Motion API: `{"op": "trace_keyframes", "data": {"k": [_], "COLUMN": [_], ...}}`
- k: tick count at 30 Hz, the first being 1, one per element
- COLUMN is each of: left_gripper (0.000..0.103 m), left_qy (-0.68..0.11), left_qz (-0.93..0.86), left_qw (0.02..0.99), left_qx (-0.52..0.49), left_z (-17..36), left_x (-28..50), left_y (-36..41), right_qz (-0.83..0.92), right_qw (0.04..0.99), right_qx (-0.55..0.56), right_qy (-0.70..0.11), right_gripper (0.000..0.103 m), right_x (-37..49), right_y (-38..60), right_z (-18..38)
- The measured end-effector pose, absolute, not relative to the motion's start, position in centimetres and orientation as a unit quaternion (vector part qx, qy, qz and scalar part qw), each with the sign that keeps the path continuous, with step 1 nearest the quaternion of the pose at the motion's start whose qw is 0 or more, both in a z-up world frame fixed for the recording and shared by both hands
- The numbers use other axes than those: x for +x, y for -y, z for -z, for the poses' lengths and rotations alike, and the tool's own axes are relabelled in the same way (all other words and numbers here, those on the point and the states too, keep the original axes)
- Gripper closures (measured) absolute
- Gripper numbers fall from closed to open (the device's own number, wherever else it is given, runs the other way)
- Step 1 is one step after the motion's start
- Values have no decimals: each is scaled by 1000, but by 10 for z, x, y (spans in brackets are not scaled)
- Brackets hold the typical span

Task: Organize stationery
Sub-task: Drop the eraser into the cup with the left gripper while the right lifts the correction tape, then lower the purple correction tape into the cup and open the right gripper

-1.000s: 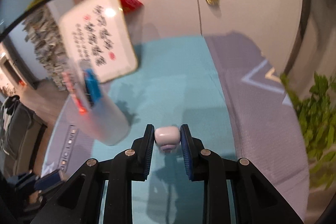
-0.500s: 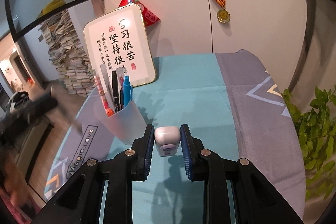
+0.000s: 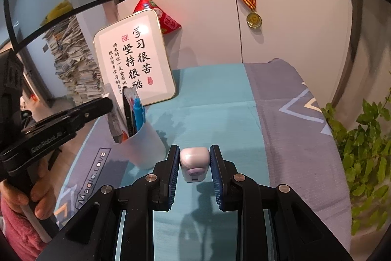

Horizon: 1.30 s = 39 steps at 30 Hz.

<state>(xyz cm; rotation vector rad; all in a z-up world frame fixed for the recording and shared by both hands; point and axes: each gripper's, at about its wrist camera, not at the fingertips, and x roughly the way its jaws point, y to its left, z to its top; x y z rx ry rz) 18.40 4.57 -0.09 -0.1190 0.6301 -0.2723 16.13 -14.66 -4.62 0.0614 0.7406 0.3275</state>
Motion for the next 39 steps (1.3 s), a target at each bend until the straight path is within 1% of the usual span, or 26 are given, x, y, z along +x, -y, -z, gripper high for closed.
{"op": "trace_keyframes", "data": {"k": [2,7,14,17,18,20,21,22,26,32,39], "left_gripper": [89,89,89,89,88,79,72,70,70,70,69], "left_qy": [-313,-314,-355,-347,-344,-335,-327,-314,-295,-301,-308], "left_qz": [136,132,134,130,129,131,131,131,125,106,99], "left_qw": [938,939,925,929,930,933,936,940,947,946,945], "left_qx": [-67,-53,-27,-17,-15,-17,-18,-18,-31,-56,-50], "left_z": [-1,5,32,35,34,29,26,23,21,34,42], "left_x": [187,190,189,181,178,166,161,152,127,103,89], "left_y": [-48,-43,-34,-36,-37,-42,-44,-47,-63,-84,-89], "right_qz": [-162,-161,-160,-162,-163,-168,-170,-171,-185,-209,-218], "right_qw": [918,919,919,919,920,922,923,924,930,933,928], "right_qx": [28,29,29,31,31,29,29,29,25,7,-15], "right_qy": [-360,-360,-360,-357,-356,-349,-345,-341,-317,-292,-301], "right_gripper": [76,76,76,76,76,76,76,76,76,76,76], "right_x": [160,160,160,159,159,156,156,155,150,147,161], "right_y": [145,143,143,142,141,138,136,134,121,91,58], "right_z": [46,46,46,44,43,38,35,33,16,-5,-4]}}
